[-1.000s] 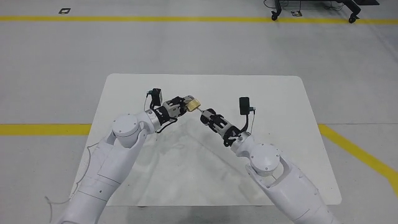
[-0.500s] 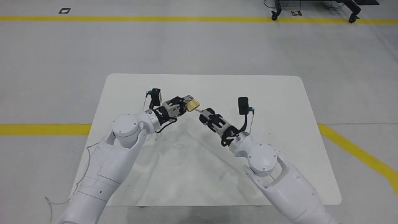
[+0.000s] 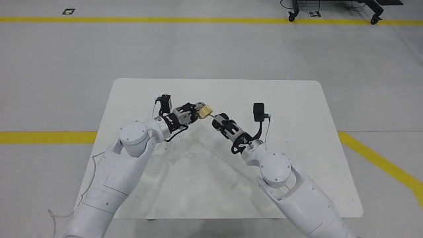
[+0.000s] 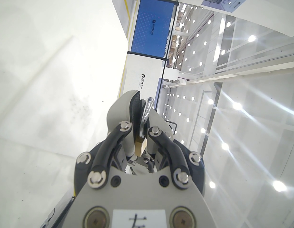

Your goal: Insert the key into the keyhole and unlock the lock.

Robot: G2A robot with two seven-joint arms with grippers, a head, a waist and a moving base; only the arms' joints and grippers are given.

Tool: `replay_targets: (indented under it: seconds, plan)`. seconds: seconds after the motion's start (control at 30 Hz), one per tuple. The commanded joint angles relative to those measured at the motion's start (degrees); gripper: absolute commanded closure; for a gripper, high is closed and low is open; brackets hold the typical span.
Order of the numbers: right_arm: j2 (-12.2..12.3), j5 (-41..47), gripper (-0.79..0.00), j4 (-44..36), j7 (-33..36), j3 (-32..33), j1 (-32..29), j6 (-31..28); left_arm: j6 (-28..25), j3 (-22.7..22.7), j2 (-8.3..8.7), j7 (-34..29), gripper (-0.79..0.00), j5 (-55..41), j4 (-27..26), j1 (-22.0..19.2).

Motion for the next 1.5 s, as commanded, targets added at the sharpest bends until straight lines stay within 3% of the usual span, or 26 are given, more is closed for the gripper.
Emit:
replay_targets:
  seconds: [0.0, 0.97, 1.0, 1.03, 1.47]
  plan:
    - [-0.19, -0.02, 0.000, 0.23, -0.28, -0.16, 0.19, 0.09, 0.13, -0.02, -0.02, -0.04, 0.000, 0.02, 0.09, -0.02]
    - [-2.58, -3.72, 0.000, 2.04, -1.47, -2.03, 2.28, 2.22, 0.72, -0.25, -0.21, -0.66, 0.000, 0.45, 0.19, 0.04]
    - [-2.62, -3.60, -0.360, 1.92, -1.30, -1.93, 2.19, 2.25, 0.71, -0.39, -0.20, -0.65, 0.000, 0.37, 0.25, 0.05]
    - [-2.66, -3.16, -0.785, 1.71, -1.00, -1.77, 2.04, 2.19, 0.71, -0.52, -0.19, -0.58, 0.000, 0.26, 0.28, 0.07]
    - [-2.63, -3.01, -0.785, 0.46, -0.53, -0.79, 1.22, 2.13, 0.91, -1.43, -0.18, -0.03, 0.000, -0.19, 0.21, 0.21]
